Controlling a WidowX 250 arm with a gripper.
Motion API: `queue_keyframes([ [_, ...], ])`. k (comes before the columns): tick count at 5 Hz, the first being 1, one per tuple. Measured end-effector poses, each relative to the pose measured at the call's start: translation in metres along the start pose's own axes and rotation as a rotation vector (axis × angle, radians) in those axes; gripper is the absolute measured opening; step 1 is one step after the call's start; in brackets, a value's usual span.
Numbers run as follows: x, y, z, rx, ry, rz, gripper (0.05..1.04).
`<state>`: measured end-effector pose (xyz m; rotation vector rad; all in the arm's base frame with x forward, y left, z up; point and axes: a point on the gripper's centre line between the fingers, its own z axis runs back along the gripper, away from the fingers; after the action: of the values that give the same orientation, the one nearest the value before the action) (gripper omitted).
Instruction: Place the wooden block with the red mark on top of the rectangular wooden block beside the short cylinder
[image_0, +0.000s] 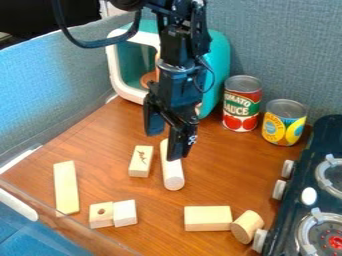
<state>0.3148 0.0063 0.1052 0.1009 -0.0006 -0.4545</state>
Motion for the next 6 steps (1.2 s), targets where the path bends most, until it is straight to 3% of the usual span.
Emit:
queue_keyframes([
  [1,-0.001,-0.001,-0.011,-0.016,0.033,0.017,0.999],
  [3,-0.01,0.017,-0.021,0.024,0.064,0.384,0.999],
  [4,-0.01,0.035,-0.029,-0.022,0.056,0.454,0.999],
  [5,-0.027,0.054,-0.053,-0.084,0.097,0.505,0.999],
  [6,-0.036,0.057,-0.069,-0.097,0.124,0.476,0.999],
])
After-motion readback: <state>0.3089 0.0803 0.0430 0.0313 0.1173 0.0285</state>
